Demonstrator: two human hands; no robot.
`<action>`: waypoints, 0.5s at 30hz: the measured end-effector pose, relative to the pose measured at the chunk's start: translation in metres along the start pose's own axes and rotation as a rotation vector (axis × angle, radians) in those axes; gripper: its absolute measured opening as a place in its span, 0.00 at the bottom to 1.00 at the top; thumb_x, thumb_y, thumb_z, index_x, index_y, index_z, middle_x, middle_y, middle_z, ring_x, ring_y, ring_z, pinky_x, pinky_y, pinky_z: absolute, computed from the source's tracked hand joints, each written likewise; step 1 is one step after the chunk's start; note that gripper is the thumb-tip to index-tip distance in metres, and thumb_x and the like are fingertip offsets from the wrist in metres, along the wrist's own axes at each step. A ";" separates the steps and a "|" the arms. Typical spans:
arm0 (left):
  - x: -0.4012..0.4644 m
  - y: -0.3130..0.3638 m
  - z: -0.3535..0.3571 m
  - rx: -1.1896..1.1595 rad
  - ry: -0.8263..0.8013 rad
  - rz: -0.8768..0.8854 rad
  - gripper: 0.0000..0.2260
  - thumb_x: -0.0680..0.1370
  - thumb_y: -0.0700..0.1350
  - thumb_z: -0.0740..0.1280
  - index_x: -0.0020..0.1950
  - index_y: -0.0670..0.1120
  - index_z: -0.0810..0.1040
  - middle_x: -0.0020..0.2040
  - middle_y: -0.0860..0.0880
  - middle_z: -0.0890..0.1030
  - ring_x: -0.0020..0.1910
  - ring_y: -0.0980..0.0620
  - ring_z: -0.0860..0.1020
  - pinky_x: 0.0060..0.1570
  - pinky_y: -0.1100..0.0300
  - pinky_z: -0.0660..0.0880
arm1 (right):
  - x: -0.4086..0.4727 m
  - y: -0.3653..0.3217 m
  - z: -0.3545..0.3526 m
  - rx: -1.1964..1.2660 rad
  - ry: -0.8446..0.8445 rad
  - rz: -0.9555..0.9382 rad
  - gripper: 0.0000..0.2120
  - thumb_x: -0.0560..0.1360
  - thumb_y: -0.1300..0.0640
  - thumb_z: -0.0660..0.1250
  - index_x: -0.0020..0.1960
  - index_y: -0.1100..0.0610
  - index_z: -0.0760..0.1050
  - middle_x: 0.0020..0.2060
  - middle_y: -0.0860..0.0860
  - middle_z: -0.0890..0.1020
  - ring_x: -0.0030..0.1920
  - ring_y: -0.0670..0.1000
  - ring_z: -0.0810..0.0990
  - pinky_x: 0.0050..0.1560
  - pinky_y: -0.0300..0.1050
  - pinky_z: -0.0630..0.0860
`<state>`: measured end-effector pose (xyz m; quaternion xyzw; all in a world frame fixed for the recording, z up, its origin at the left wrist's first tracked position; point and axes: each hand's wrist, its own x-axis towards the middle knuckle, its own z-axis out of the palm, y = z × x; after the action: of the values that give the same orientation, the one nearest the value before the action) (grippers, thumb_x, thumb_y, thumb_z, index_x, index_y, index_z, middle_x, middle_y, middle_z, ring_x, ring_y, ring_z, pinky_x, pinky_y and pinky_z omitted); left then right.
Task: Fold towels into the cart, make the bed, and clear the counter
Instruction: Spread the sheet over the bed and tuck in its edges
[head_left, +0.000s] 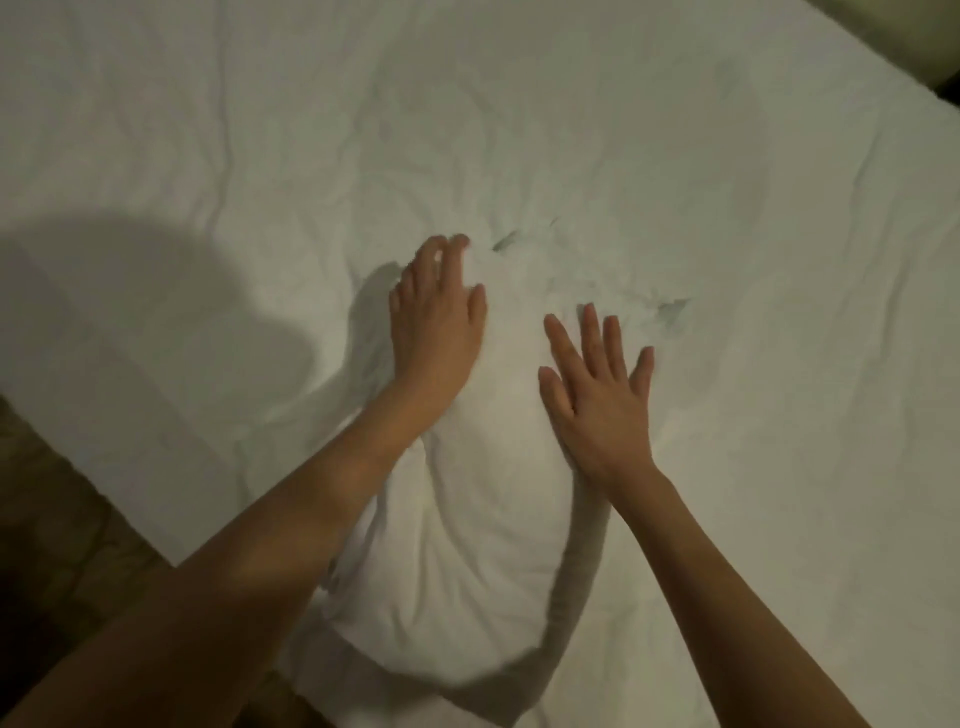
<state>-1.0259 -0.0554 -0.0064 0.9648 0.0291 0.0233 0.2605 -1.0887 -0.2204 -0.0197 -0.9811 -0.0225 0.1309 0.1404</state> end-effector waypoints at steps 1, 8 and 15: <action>-0.013 0.003 0.001 0.035 -0.017 0.064 0.20 0.79 0.47 0.58 0.71 0.47 0.67 0.72 0.43 0.66 0.69 0.41 0.67 0.67 0.45 0.63 | 0.001 -0.001 0.006 -0.019 0.000 0.018 0.29 0.76 0.38 0.34 0.76 0.40 0.42 0.76 0.46 0.40 0.76 0.50 0.35 0.72 0.59 0.33; -0.065 -0.042 0.049 0.334 -0.277 0.132 0.25 0.79 0.58 0.40 0.76 0.57 0.49 0.78 0.50 0.54 0.77 0.45 0.52 0.72 0.40 0.45 | 0.026 -0.002 0.054 -0.164 -0.022 0.093 0.26 0.79 0.42 0.35 0.77 0.42 0.44 0.78 0.48 0.47 0.77 0.51 0.42 0.72 0.59 0.34; -0.068 -0.053 0.066 0.264 -0.344 0.101 0.24 0.82 0.58 0.37 0.76 0.54 0.53 0.76 0.46 0.60 0.74 0.42 0.61 0.67 0.35 0.60 | 0.007 -0.006 0.053 -0.071 0.079 0.085 0.25 0.80 0.44 0.41 0.77 0.45 0.49 0.77 0.50 0.50 0.77 0.51 0.45 0.72 0.58 0.35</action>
<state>-1.0916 -0.0469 -0.0922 0.9805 -0.0614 -0.1325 0.1315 -1.0956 -0.2000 -0.0692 -0.9900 0.0204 0.0971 0.1006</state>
